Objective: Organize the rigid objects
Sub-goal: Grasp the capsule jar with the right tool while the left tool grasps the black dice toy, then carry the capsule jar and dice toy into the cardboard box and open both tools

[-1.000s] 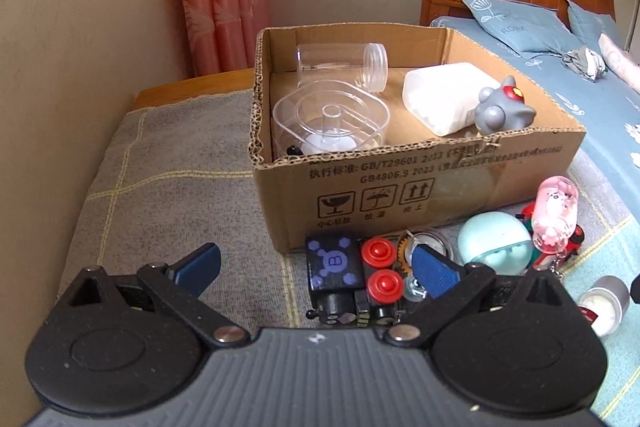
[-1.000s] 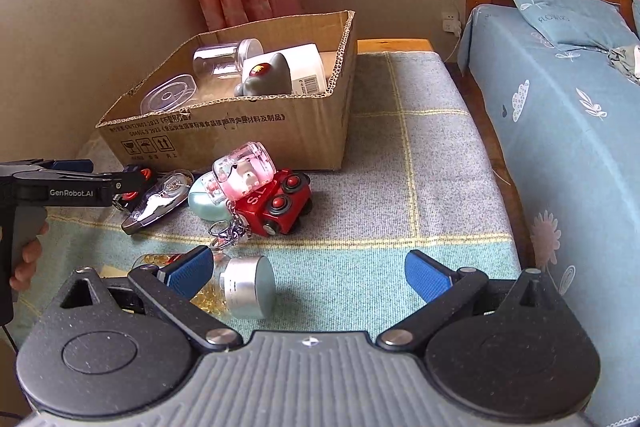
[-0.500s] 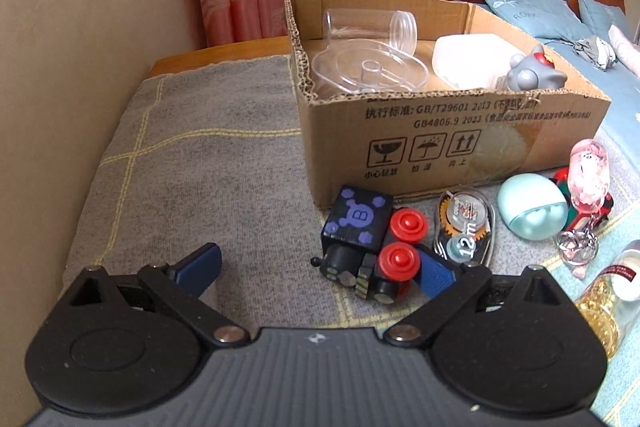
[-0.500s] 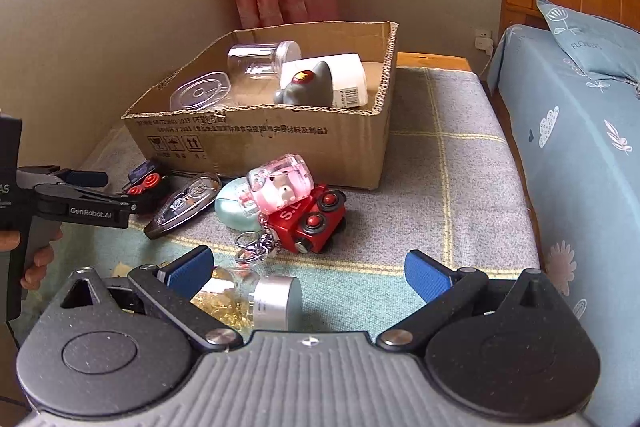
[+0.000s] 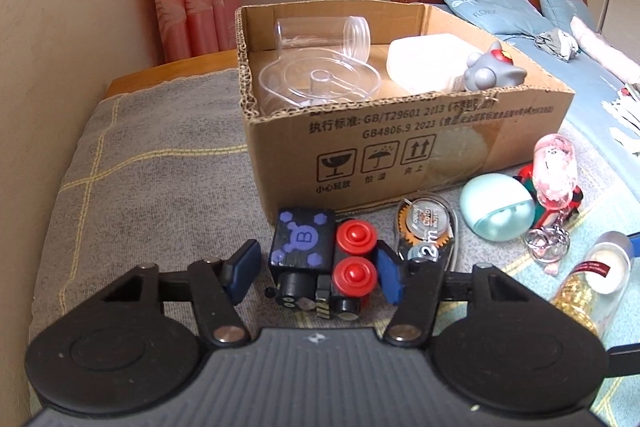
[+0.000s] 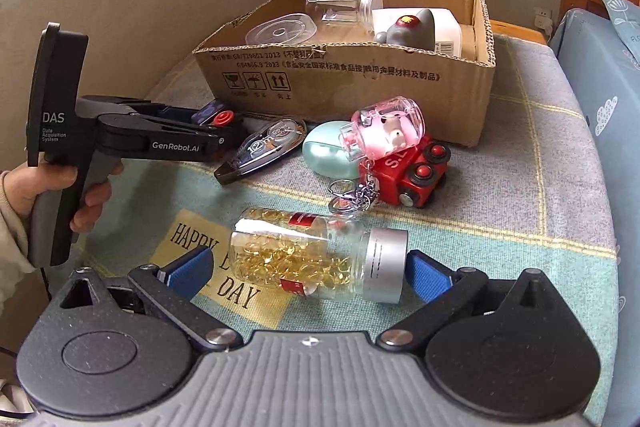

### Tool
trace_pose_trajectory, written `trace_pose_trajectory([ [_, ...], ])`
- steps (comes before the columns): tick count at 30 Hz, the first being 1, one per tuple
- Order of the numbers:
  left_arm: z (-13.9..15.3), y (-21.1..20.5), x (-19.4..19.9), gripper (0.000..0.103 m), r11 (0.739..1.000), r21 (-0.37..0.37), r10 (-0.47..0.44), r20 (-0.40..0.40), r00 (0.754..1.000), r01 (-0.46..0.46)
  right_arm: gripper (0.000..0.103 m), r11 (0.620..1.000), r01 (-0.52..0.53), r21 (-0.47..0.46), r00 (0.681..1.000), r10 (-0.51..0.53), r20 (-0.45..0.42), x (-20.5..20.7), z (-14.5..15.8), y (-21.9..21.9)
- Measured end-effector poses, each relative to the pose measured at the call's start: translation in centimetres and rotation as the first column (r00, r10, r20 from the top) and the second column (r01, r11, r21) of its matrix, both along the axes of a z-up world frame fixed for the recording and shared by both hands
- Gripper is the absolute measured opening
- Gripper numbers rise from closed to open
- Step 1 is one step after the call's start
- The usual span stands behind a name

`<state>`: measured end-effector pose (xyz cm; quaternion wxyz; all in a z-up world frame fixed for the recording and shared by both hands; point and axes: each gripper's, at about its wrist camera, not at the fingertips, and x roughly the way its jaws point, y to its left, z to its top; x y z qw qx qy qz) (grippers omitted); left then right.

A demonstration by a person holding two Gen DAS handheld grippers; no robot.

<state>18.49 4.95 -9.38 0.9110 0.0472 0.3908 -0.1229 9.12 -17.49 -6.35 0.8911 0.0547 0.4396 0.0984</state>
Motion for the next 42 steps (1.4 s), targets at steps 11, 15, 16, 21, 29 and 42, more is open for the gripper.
trace_pose_trajectory([
  [11, 0.3, 0.2, -0.3, 0.058, 1.000, -0.006, 0.004, -0.015, 1.000, -0.004, 0.103, 0.994, -0.059, -0.092, 0.998, 0.059, -0.003, 1.7, -0.3, 3.2],
  [15, 0.2, -0.2, -0.2, 0.058, 1.000, 0.009, 0.024, -0.011, 1.000, -0.024, 0.103, 0.987, -0.064, -0.149, 0.998, 0.063, -0.012, 1.8, -0.6, 4.1],
  [16, 0.2, -0.3, -0.3, 0.057, 1.000, 0.010, 0.024, -0.008, 1.000, -0.024, 0.103, 0.986, -0.065, -0.156, 0.998, 0.063, -0.016, 1.8, -0.8, 4.2],
  [21, 0.1, -0.5, -0.1, 0.057, 0.999, 0.003, 0.041, -0.007, 0.999, -0.041, 0.103, 0.985, -0.053, -0.163, 0.998, 0.048, -0.035, 2.2, -1.2, 4.4],
  [29, 0.2, -0.4, -0.1, 0.050, 0.999, 0.006, 0.042, -0.014, 0.999, -0.042, 0.096, 0.979, -0.039, -0.202, 0.999, 0.033, -0.033, 2.1, -1.0, 4.5],
  [42, 2.3, -0.2, -2.4, 0.049, 0.999, 0.041, -0.001, -0.028, 1.000, 0.002, 0.096, 0.967, -0.123, -0.223, 0.992, 0.121, -0.025, 1.0, 0.9, 3.1],
])
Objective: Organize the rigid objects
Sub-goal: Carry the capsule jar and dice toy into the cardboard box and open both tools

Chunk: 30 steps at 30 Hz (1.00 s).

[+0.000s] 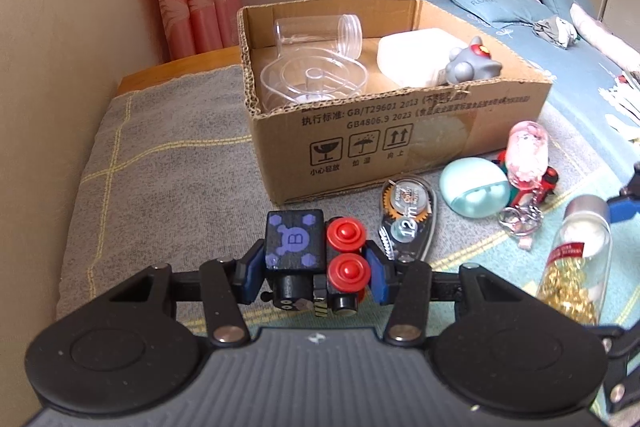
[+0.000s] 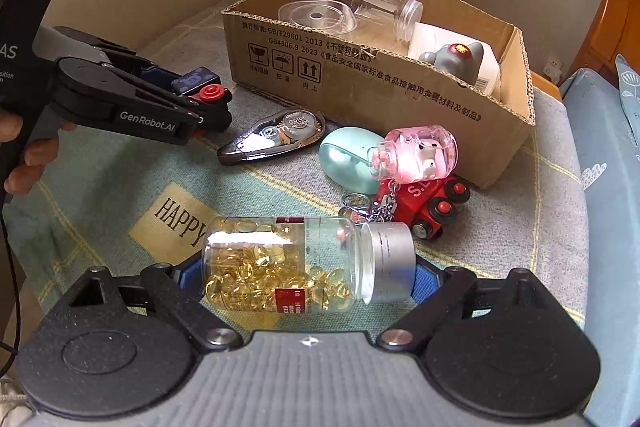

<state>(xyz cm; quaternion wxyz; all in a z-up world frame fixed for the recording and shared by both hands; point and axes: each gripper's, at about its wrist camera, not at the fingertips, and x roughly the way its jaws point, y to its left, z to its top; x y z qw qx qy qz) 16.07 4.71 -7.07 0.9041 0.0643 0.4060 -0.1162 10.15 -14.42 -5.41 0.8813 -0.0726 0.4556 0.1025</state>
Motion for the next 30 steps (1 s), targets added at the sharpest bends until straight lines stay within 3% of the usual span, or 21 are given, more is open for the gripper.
trace_pose_trajectory([
  [9, 4.6, -1.6, -1.0, 0.049, 0.997, 0.002, -0.076, 0.046, 0.996, 0.076, 0.096, 0.999, -0.048, 0.002, 0.998, 0.048, 0.037, -0.7, 2.9, -1.6],
  [18, 8.9, -6.0, 2.0, 0.049, 0.987, 0.007, -0.162, 0.151, 0.975, 0.163, 0.096, 0.999, -0.052, -0.016, 0.992, 0.053, 0.111, -0.4, 6.0, -3.6],
  [27, 7.9, -8.7, 7.6, 0.042, 0.990, 0.002, -0.137, 0.146, 0.980, 0.139, 0.096, 0.999, -0.024, -0.034, 0.989, 0.028, 0.146, 0.1, 7.0, -5.0],
  [28, 7.7, -8.7, 7.9, 0.044, 0.993, 0.005, -0.120, 0.144, 0.982, 0.121, 0.096, 0.999, -0.020, -0.034, 0.989, 0.025, 0.147, 0.1, 7.0, -5.1],
  [30, 7.4, -8.3, 7.8, 0.071, 0.995, -0.008, -0.100, 0.130, 0.986, 0.102, 0.096, 0.999, -0.016, -0.030, 0.989, 0.020, 0.150, 0.3, 7.1, -5.4],
])
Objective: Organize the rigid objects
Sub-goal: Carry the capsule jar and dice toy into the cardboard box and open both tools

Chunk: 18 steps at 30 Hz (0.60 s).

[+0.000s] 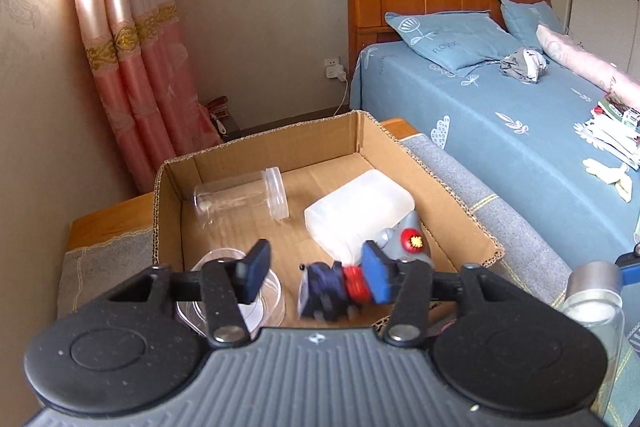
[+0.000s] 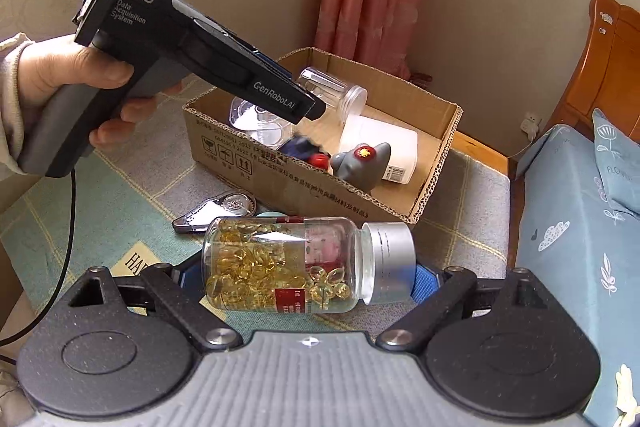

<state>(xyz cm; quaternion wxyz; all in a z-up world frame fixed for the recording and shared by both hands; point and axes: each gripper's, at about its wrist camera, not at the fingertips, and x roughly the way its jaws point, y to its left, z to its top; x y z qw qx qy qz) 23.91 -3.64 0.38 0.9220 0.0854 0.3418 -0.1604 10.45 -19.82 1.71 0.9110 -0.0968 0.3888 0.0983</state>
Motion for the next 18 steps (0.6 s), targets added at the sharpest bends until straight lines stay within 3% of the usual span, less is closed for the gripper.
trace_pose_trajectory([
  [1, 0.0, 0.3, -0.5, 0.092, 1.000, -0.014, -0.002, 0.012, 1.000, 0.002, 0.096, 1.000, 0.002, 0.001, 1.000, -0.002, 0.003, 0.1, 0.1, -0.2],
  [2, 0.1, 0.6, -1.0, 0.096, 1.000, -0.022, 0.002, 0.036, 0.999, -0.001, 0.096, 1.000, 0.003, 0.000, 1.000, -0.004, 0.007, 0.2, 0.3, -0.3],
  [5, 0.3, 1.4, -2.5, 0.098, 1.000, 0.002, 0.023, 0.059, 0.998, -0.023, 0.096, 1.000, 0.010, -0.002, 1.000, -0.010, 0.019, 0.8, 0.8, -0.8],
  [11, 0.5, 3.3, -4.7, 0.101, 0.995, -0.022, 0.096, 0.058, 0.994, -0.095, 0.096, 0.999, 0.023, 0.034, 0.999, -0.024, 0.039, 3.5, 2.2, -2.1],
  [18, 0.6, 5.9, -7.2, 0.101, 0.975, -0.003, 0.221, 0.094, 0.971, -0.222, 0.096, 0.997, 0.048, 0.059, 0.998, -0.050, 0.026, 9.6, 3.6, -3.1],
])
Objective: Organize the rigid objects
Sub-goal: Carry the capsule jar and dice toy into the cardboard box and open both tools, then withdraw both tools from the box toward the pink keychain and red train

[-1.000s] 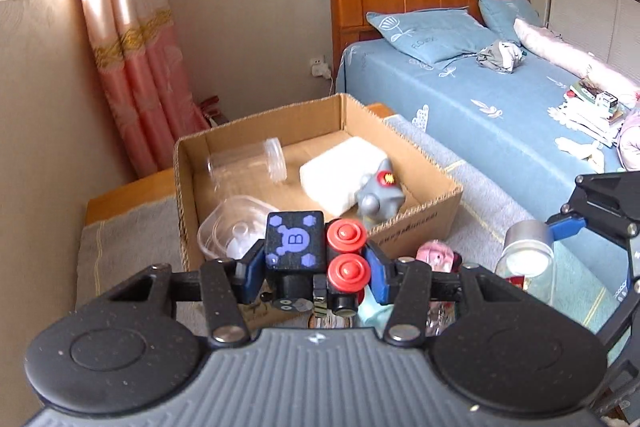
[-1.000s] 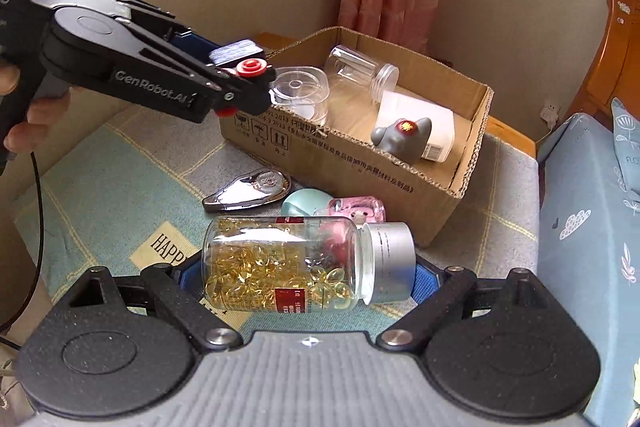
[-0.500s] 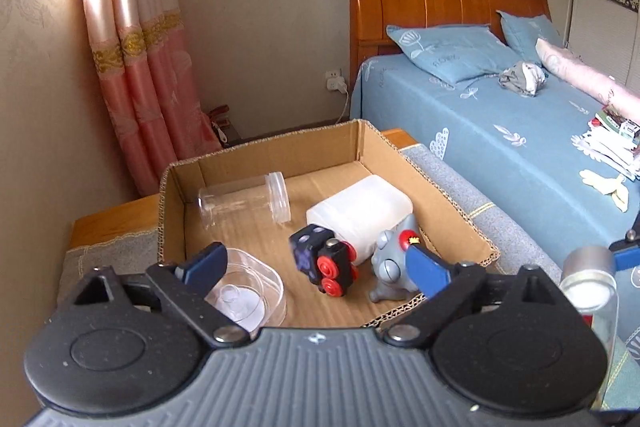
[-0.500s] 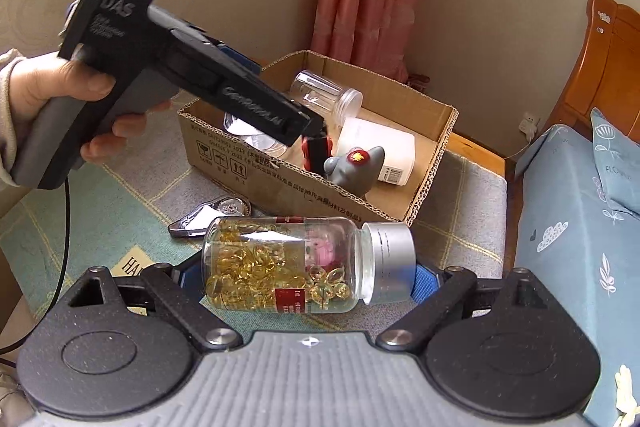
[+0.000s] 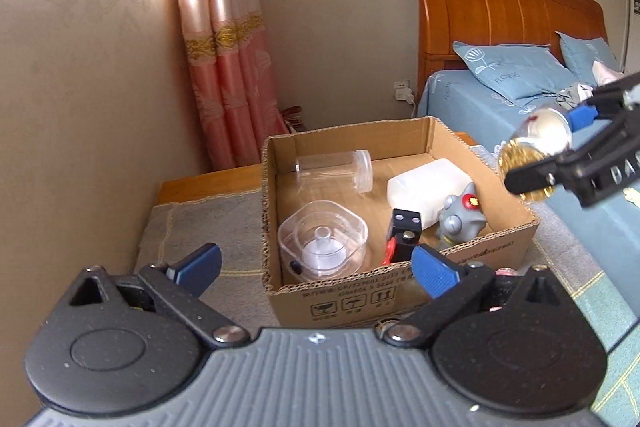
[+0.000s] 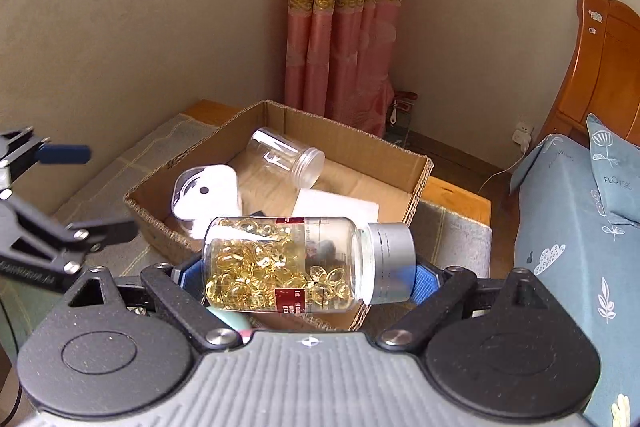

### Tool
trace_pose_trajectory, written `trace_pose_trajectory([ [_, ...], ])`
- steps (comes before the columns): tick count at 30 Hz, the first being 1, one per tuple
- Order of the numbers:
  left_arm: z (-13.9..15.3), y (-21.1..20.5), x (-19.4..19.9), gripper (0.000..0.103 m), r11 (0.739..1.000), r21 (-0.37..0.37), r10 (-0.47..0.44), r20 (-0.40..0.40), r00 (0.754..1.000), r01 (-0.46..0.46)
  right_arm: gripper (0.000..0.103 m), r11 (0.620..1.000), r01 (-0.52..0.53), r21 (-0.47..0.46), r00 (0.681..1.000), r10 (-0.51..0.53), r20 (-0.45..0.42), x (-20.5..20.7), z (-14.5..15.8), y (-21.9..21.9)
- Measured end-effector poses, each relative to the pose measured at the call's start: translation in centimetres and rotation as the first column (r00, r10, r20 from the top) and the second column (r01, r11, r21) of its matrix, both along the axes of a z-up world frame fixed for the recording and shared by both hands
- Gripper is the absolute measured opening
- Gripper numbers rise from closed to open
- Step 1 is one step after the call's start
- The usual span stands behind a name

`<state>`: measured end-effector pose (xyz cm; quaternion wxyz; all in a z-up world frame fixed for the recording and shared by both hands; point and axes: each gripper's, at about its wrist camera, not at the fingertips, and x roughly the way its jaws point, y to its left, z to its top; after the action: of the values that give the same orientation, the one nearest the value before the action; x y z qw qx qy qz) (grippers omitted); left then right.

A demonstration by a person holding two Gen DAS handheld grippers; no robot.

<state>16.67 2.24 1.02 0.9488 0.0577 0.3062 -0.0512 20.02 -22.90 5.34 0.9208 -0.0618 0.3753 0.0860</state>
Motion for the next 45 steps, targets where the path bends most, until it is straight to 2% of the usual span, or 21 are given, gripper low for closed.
trace_pose_trajectory([
  [7, -0.2, 2.4, -1.9, 0.101, 0.998, 0.005, 0.067, 0.004, 0.998, -0.067, 0.096, 0.999, 0.042, -0.013, 0.998, -0.043, -0.036, 7.9, -0.1, -0.1],
  [11, -0.4, 3.5, -2.1, 0.101, 0.995, -0.011, 0.095, -0.003, 0.995, -0.095, 0.096, 0.997, 0.069, -0.023, 0.997, -0.070, -0.038, 11.1, -0.5, 0.2],
  [13, -0.5, 3.9, -2.4, 0.101, 0.995, -0.015, 0.096, -0.004, 0.995, -0.096, 0.103, 0.996, 0.085, -0.012, 0.996, -0.086, -0.040, 11.6, -0.3, 0.1],
  [23, -0.8, 3.5, -2.6, 0.101, 0.997, -0.032, 0.068, -0.017, 0.998, -0.069, 0.103, 0.998, 0.028, -0.062, 1.000, -0.028, 0.011, 6.9, 0.7, 1.2],
  [32, -0.5, 2.3, -3.5, 0.101, 0.999, -0.006, 0.049, -0.023, 0.999, -0.049, 0.103, 0.999, 0.015, -0.037, 0.999, -0.014, 0.041, 1.9, 0.6, 1.1],
  [37, -0.7, 2.1, -3.9, 0.101, 0.999, 0.007, 0.044, -0.032, 0.999, -0.044, 0.103, 0.999, 0.044, -0.019, 0.998, -0.043, 0.038, -1.8, -1.1, 0.4],
  [45, -1.8, 1.4, -3.9, 0.101, 1.000, 0.016, 0.022, -0.070, 0.997, -0.021, 0.103, 0.980, 0.189, -0.064, 0.982, -0.188, 0.027, -5.9, -5.6, -1.4],
])
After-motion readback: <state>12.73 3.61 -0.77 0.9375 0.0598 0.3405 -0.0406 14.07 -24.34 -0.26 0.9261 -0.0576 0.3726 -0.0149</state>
